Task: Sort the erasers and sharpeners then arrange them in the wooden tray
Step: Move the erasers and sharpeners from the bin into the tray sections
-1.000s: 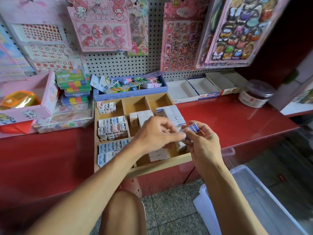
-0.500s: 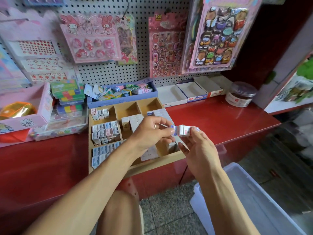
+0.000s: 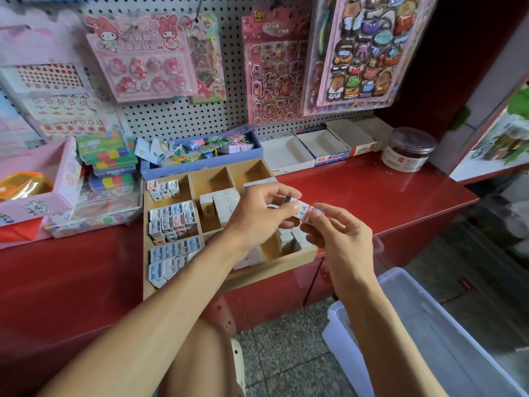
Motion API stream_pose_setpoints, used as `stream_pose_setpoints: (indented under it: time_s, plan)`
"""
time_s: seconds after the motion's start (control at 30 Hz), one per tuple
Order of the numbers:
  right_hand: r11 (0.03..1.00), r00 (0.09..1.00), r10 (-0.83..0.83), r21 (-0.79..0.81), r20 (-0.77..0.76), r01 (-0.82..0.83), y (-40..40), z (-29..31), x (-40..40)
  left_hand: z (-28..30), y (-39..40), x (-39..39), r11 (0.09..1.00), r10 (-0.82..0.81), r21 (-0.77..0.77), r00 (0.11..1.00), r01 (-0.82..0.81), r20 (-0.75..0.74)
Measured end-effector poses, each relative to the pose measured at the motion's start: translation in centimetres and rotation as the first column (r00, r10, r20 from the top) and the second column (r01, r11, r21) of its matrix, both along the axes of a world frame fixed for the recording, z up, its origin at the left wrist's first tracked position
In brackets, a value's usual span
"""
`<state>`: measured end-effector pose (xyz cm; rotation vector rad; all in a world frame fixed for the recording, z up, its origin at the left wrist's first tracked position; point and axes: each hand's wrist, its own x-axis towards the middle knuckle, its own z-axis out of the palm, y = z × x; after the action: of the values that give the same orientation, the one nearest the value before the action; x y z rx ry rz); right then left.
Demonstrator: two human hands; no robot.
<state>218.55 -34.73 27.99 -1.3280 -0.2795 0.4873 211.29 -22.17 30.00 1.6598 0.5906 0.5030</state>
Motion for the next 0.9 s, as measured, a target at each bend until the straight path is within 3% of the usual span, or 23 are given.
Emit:
stream_pose_setpoints:
  time_s: [0.13,0.3,0.4,0.47,0.6,0.73,0.9]
  plan:
    - [0.999,0.999,0.028,0.032,-0.027,-0.027,-0.2,-0.2,0.7,0.1,0.1,0.2,1.0,-0.014,-0.011,1.0,0.014,-0.014]
    - [0.997,0.997,0.072,0.028,-0.007,-0.072,0.1,-0.9,1.2,0.4,1.0,0.6,0.992,-0.09,0.082,0.995,0.093,-0.049]
    - [0.986,0.989,0.141,-0.102,0.047,-0.135,0.2,-1.2,2.0,0.5,2.3,0.7,0.966,-0.093,0.228,0.988,0.118,-0.119]
    - [0.97,0.986,0.133,-0.219,0.103,-0.108,-0.1,-1.4,2.9,0.7,4.0,0.8,0.917,-0.041,0.379,0.975,0.123,-0.218]
    - [0.95,0.99,0.031,-0.311,0.139,0.014,-1.4,-1.4,5.1,0.8,7.7,1.3,0.721,0.177,0.671,0.892,0.171,-0.417]
    - [0.921,0.988,0.007,-0.386,0.151,0.052,-2.8,-1.6,6.6,-0.7,9.9,2.6,0.652,0.273,0.728,0.83,0.212,-0.487]
    - [0.893,0.987,0.011,-0.446,0.157,0.061,-4.0,-2.2,7.8,-3.0,10.8,4.4,0.605,0.271,0.755,0.826,0.253,-0.493]
